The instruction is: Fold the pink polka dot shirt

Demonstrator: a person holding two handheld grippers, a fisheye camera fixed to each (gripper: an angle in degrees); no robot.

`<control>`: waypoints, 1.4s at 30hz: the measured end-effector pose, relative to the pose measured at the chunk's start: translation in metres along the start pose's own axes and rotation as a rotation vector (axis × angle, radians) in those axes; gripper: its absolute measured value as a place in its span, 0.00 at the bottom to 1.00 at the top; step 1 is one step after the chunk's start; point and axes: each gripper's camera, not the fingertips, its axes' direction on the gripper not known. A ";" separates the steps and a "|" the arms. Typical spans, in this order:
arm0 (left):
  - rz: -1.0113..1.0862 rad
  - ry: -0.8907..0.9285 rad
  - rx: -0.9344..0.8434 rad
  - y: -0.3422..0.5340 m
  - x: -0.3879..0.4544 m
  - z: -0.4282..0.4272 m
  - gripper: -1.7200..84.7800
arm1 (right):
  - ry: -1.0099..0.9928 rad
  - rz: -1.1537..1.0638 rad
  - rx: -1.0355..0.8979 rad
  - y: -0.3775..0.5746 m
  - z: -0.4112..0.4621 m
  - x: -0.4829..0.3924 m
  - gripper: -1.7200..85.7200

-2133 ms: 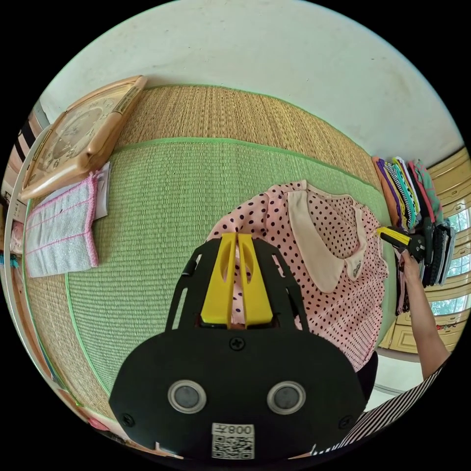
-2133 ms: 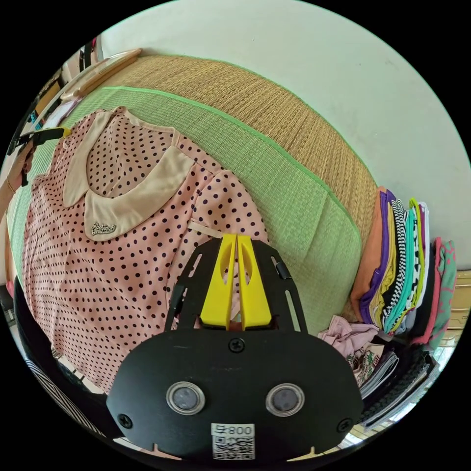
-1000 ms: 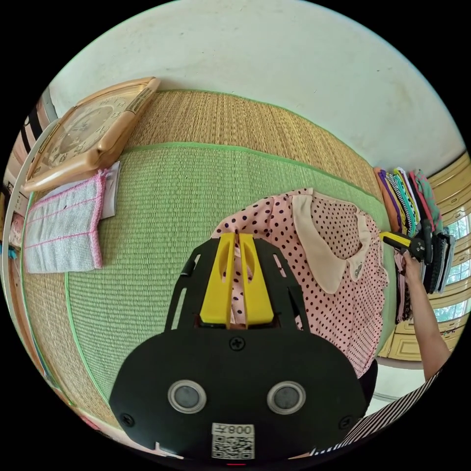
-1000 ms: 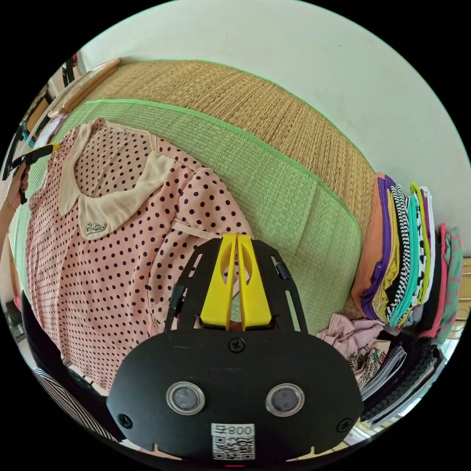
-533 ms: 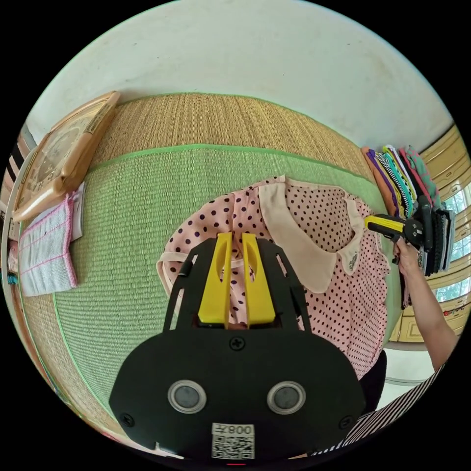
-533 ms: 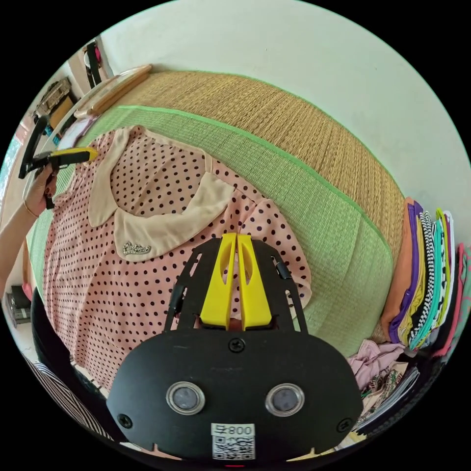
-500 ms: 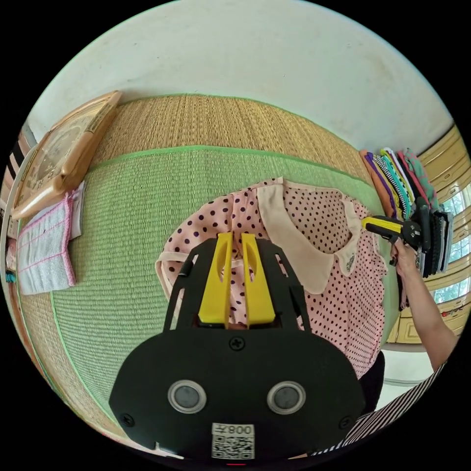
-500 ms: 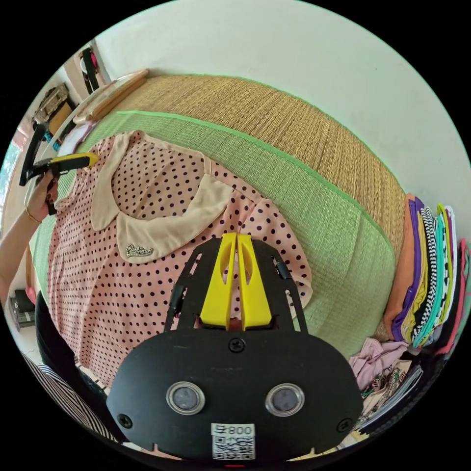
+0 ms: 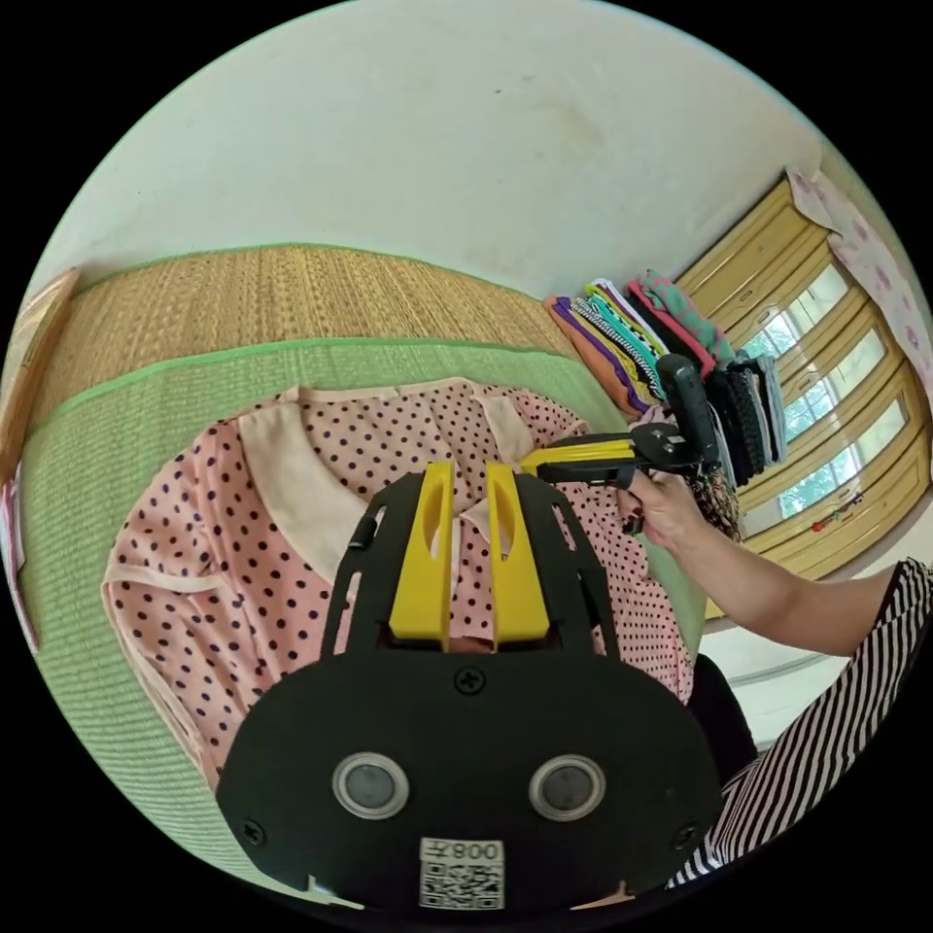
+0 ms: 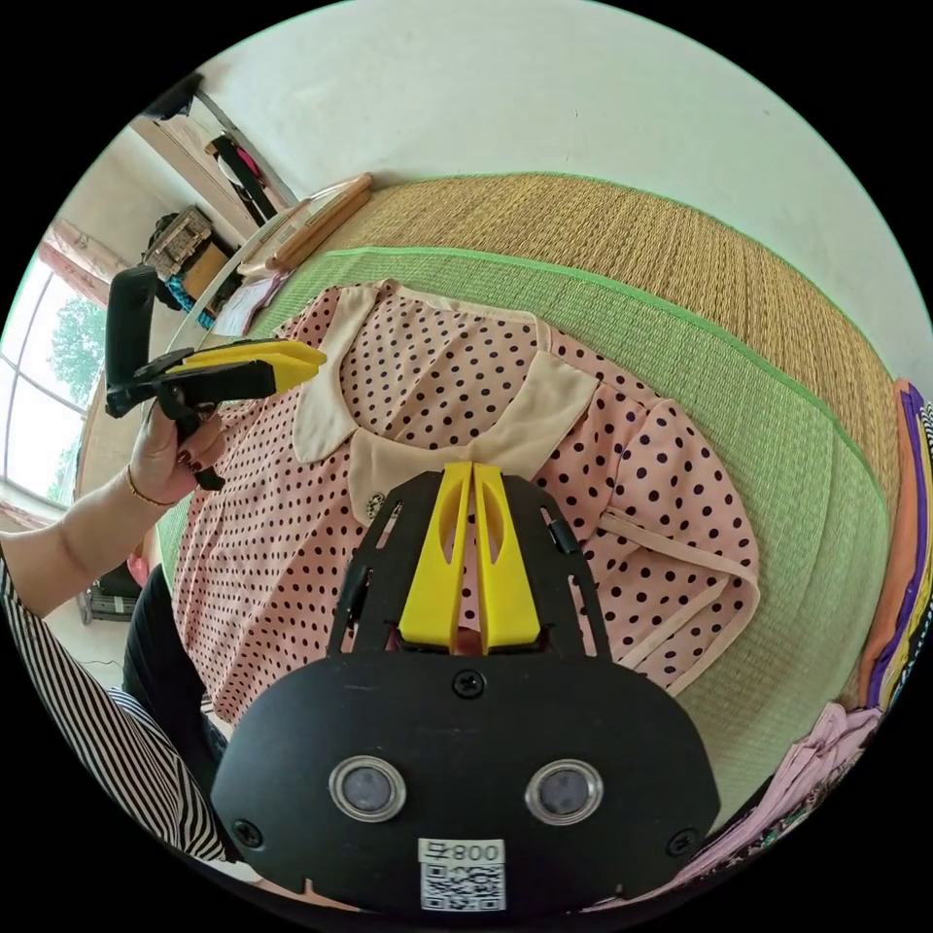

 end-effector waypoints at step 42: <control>-0.193 -0.157 -0.029 0.016 -0.035 0.129 0.03 | 0.025 0.084 0.056 0.052 0.021 0.056 0.02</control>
